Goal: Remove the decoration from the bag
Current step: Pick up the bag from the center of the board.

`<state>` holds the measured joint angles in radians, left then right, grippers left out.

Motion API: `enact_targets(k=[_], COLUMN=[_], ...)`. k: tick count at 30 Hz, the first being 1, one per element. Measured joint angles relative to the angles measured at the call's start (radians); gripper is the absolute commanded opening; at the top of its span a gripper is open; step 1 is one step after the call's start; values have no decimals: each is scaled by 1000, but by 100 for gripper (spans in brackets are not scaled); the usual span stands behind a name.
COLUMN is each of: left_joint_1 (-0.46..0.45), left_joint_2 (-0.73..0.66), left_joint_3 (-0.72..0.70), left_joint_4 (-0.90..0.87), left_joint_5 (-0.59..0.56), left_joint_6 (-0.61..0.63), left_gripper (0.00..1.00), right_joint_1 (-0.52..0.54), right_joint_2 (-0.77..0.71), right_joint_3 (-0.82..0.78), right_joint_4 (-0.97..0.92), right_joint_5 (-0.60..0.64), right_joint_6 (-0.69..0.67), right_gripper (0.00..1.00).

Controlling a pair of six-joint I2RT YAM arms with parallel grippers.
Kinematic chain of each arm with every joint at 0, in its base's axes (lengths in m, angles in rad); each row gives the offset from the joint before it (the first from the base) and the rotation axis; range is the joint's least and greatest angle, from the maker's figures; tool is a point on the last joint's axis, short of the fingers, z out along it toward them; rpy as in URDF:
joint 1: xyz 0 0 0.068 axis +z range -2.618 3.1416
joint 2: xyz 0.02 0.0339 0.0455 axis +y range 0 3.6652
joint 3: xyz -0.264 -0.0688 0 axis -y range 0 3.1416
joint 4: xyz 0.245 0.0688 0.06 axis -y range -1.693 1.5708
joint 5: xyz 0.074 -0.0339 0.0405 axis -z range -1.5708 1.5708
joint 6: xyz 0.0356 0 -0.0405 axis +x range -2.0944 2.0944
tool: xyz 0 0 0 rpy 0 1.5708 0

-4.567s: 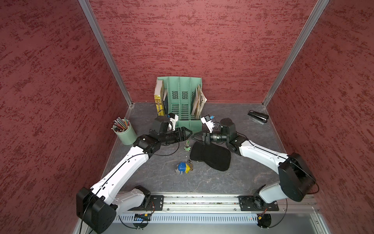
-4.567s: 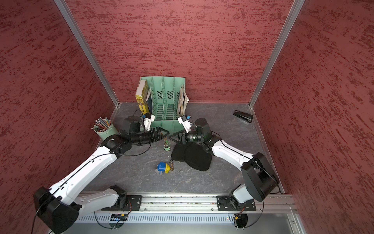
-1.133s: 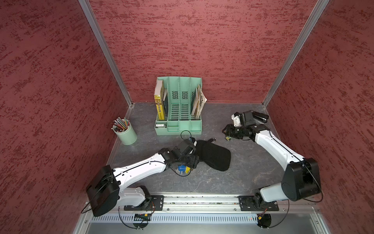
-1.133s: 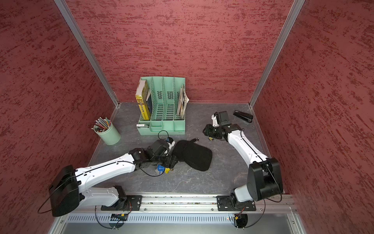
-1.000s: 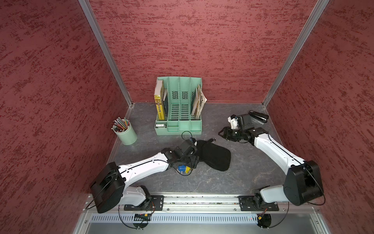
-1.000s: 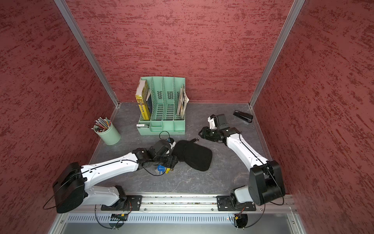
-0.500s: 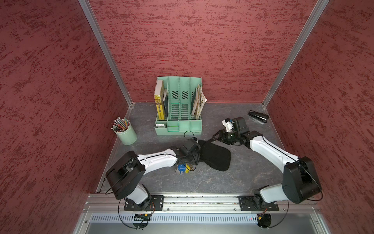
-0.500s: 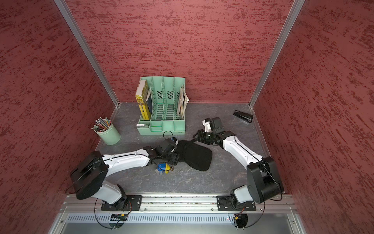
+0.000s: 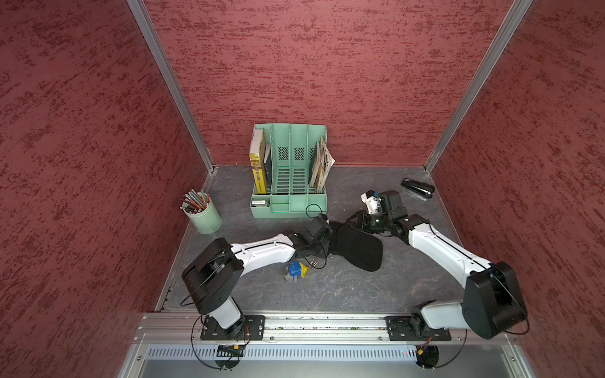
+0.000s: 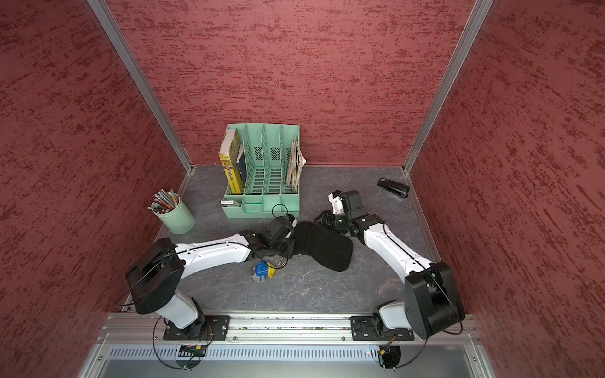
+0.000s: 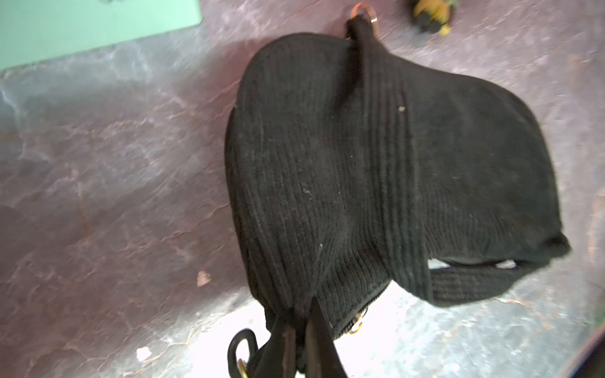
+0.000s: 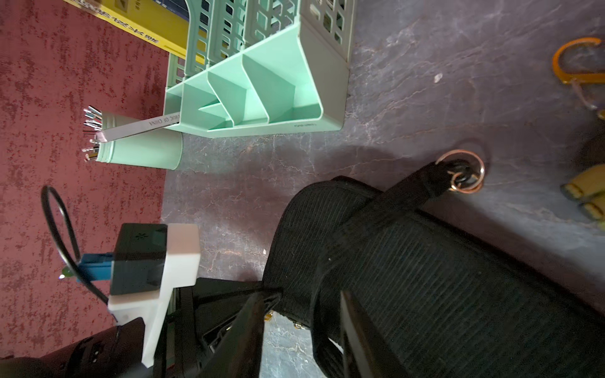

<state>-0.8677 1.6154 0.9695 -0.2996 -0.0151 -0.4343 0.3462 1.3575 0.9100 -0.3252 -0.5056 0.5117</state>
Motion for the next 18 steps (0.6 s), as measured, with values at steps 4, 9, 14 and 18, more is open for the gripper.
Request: enact_targets(k=[4,9,14,18], left_joint_1=[5,23,55,72], left_joint_2=[-40,-99,-152,-177], left_joint_3=[47,116,165,198], left_joint_4=[-43,-88,-122,-151], left_joint_5=[39,109,180,229], left_joint_6=[-34,-100,-170,-212], left_gripper=[1,1,0,0], right_joint_1=[0,1,9,32], right_joint_2=[-96,-241,-369,-439], right_joint_3=[-45,-117,-175,-180], right_joint_4=[41,100,143,151], right_joint_5=[-32,-89,-144,-174], right_joint_6=[-55,-136,-236,-338], right_gripper=[40,43,46,49])
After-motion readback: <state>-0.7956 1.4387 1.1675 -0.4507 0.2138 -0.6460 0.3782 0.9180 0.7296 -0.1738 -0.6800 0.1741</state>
